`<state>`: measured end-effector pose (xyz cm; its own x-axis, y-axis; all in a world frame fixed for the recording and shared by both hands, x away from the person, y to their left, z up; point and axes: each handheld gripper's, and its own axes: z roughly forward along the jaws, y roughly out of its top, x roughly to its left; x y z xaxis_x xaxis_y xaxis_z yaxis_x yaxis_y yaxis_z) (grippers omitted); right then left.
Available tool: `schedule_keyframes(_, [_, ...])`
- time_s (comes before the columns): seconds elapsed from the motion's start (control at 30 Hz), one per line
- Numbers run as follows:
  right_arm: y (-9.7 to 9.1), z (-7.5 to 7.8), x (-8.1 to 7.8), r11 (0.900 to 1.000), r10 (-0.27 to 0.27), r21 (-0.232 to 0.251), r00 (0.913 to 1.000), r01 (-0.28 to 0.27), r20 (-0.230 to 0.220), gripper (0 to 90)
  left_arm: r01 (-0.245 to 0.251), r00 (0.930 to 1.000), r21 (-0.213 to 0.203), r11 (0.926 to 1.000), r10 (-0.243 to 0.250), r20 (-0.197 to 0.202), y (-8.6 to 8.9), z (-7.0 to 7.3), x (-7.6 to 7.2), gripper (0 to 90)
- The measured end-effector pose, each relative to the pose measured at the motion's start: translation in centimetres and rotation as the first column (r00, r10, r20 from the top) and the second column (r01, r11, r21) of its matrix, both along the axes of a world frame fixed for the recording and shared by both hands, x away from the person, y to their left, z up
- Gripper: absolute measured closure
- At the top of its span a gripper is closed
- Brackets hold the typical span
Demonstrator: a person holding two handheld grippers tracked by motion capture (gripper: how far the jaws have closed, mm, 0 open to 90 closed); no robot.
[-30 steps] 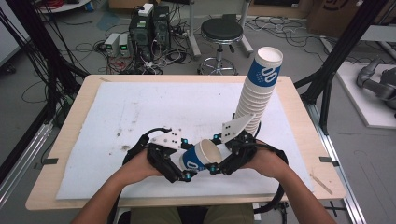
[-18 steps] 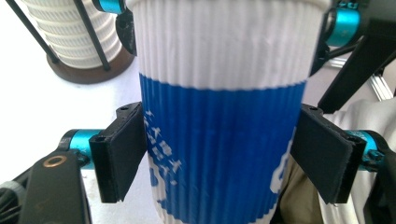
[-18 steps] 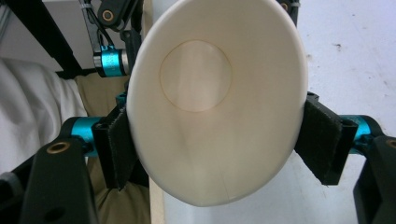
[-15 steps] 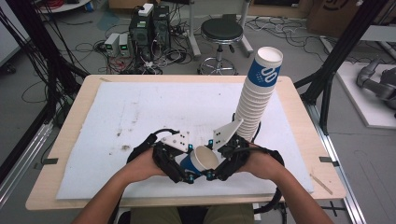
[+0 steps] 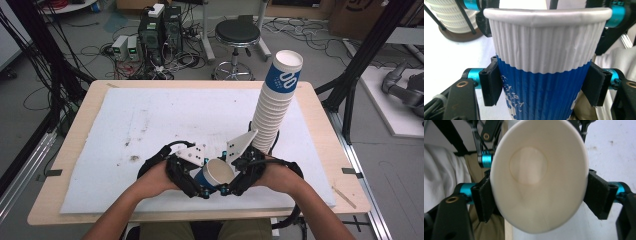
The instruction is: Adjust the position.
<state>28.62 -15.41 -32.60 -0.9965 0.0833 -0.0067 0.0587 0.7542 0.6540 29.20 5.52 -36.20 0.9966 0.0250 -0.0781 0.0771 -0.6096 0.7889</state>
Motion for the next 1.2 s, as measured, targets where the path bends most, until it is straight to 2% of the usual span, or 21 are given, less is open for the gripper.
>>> schedule_keyframes(0.1, [-0.3,-0.1,0.0,0.9982,-0.024,0.054,0.9996,0.025,-0.014,18.4,-0.018,0.9998,-0.028,0.9995,0.018,-0.007,0.3,-0.1,0.0,28.1])
schedule_keyframes(0.13, [-0.5,0.0,0.1,0.9969,-0.033,0.072,0.9994,0.033,-0.009,18.3,-0.043,0.999,-0.064,0.997,0.042,-0.017,0.7,-0.4,0.1,28.2])
schedule_keyframes(0.17, [-0.5,0.0,0.1,0.9969,-0.033,0.072,0.9994,0.033,-0.009,18.3,-0.043,0.999,-0.064,0.997,0.042,-0.017,0.7,-0.4,0.1,28.3])
schedule_keyframes(0.2, [-1.1,0.1,0.1,0.9923,-0.064,0.106,0.998,0.064,-0.004,18.3,-0.07,0.9974,-0.098,0.9927,0.069,-0.022,1.2,-0.6,0.2,28.3])
schedule_keyframes(0.27, [-1.9,0.4,0.3,0.9805,-0.1,0.17,0.9949,0.099,-0.001,16.2,-0.107,0.9941,-0.125,0.9863,0.104,-0.033,2.0,-0.8,0.3,28.3])
schedule_keyframes(0.3, [-1.9,0.4,0.3,0.9805,-0.1,0.17,0.9949,0.099,-0.001,16.2,-0.107,0.9941,-0.125,0.9863,0.104,-0.033,2.0,-0.8,0.3,28.3])
schedule_keyframes(0.33, [-2.4,0.6,0.4,0.9724,-0.114,0.206,0.9934,0.11,0.009,14.6,-0.132,0.9909,-0.151,0.9796,0.127,-0.043,2.3,-0.9,0.2,28.3])
schedule_keyframes(0.37, [-3.5,0.7,0.2,0.9561,-0.135,0.263,0.9908,0.129,0.006,14.7,-0.175,0.9845,-0.191,0.9659,0.169,-0.046,3.2,-0.9,0.3,28.2])
schedule_keyframes(0.43, [-4.6,0.5,0.0,0.9354,-0.177,0.31,0.9843,0.169,-0.005,14.7,-0.217,0.9761,-0.237,0.9468,0.213,-0.045,4.1,-0.9,0.2,28.2])
schedule_keyframes(0.47, [-5.1,0.3,0.0,0.9256,-0.192,0.332,0.9814,0.181,0.0,14.7,-0.239,0.9708,-0.267,0.9335,0.235,-0.047,4.5,-0.9,0.2,28.1])
schedule_keyframes(0.53, [-6.0,-0.2,-0.2,0.915,-0.215,0.35,0.9766,0.201,0.001,14.7,-0.289,0.9558,-0.323,0.9012,0.291,-0.043,5.4,-0.9,0.2,28.1])
schedule_keyframes(0.57, [-6.3,-0.5,-0.3,0.9103,-0.227,0.355,0.974,0.214,-0.005,14.7,-0.289,0.9558,-0.323,0.9012,0.291,-0.043,5.4,-0.9,0.2,28.0])
schedule_keyframes(0.6, [-6.6,-0.8,-0.5,0.9096,-0.235,0.353,0.9719,0.22,0.001,14.7,-0.338,0.9369,-0.371,0.8649,0.347,-0.045,6.2,-0.7,0.1,28.0])
schedule_keyframes(0.67, [-7.1,-1.4,-0.7,0.9075,-0.253,0.35,0.9674,0.231,0.016,14.7,-0.373,0.9194,-0.406,0.8345,0.391,-0.041,7.0,-0.6,0.1,27.9])
schedule_keyframes(0.7, [-7.1,-1.4,-0.7,0.9075,-0.253,0.35,0.9674,0.231,0.016,14.7,-0.373,0.9194,-0.406,0.8345,0.391,-0.041,7.0,-0.6,0.1,28.0])
schedule_keyframes(0.73, [-7.5,-1.9,-1.0,0.8986,-0.284,0.353,0.9588,0.261,0.014,14.7,-0.403,0.9033,-0.443,0.8009,0.426,-0.051,7.7,-0.3,0.0,28.0])
schedule_keyframes(0.77, [-7.6,-2.1,-1.1,0.8957,-0.293,0.353,0.9559,0.27,0.013,14.7,-0.403,0.9033,-0.443,0.8009,0.426,-0.051,7.7,-0.3,0.0,27.9])
schedule_keyframes(0.8, [-7.8,-2.3,-1.2,0.8934,-0.3,0.355,0.9539,0.275,0.015,14.7,-0.418,0.8933,-0.456,0.7855,0.447,-0.05,8.3,-0.1,-0.2,27.9])
schedule_keyframes(0.9, [-8.0,-2.9,-1.2,0.8871,-0.316,0.357,0.9489,0.292,0.007,14.7,-0.424,0.89,-0.461,0.7799,0.453,-0.052,8.8,-0.1,-0.4,27.5])
schedule_keyframes(1.03, [-8.2,-3.5,-1.3,0.8921,-0.312,0.347,0.9501,0.289,0.009,14.8,-0.438,0.8817,-0.469,0.7667,0.468,-0.058,9.1,-0.3,-0.4,27.2])
schedule_keyframes(1.2, [-8.7,-3.3,-1.8,0.8877,-0.324,0.353,0.9456,0.295,0.025,14.8,-0.447,0.8766,-0.478,0.7566,0.477,-0.065,9.1,-0.4,-0.5,26.8])
